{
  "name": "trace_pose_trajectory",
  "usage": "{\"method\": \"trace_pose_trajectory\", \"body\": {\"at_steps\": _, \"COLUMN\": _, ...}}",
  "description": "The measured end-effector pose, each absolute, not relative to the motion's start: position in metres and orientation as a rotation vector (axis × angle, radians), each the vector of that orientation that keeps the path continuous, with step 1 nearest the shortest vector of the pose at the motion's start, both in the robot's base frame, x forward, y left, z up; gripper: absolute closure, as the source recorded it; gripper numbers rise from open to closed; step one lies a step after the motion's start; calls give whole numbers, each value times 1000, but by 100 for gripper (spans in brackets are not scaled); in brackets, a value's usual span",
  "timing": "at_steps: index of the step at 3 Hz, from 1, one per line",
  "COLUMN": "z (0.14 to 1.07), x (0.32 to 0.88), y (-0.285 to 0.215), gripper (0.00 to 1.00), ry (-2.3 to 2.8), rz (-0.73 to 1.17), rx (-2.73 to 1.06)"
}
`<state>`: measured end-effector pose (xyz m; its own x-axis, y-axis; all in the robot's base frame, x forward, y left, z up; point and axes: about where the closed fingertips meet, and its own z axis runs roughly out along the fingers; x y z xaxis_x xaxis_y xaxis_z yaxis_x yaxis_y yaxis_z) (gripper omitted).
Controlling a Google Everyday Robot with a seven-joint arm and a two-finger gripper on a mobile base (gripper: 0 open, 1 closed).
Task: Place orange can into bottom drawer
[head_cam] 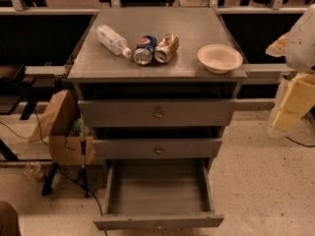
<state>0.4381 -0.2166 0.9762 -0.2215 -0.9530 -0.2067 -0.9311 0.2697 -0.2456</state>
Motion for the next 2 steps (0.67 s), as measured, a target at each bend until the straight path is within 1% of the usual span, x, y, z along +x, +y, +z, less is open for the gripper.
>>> {"method": "trace_pose_trajectory", "body": {"at_steps": 1, "z": 976, "x": 438, "y": -217, "gripper": 0, "ry": 2232, "rz": -98, "rx": -1724}}
{"method": "trace_pose_trajectory", "body": {"at_steps": 2, "z": 983, "x": 474, "y": -216, "gripper": 0, "ry": 2272, "rz": -56, "rx": -1542}}
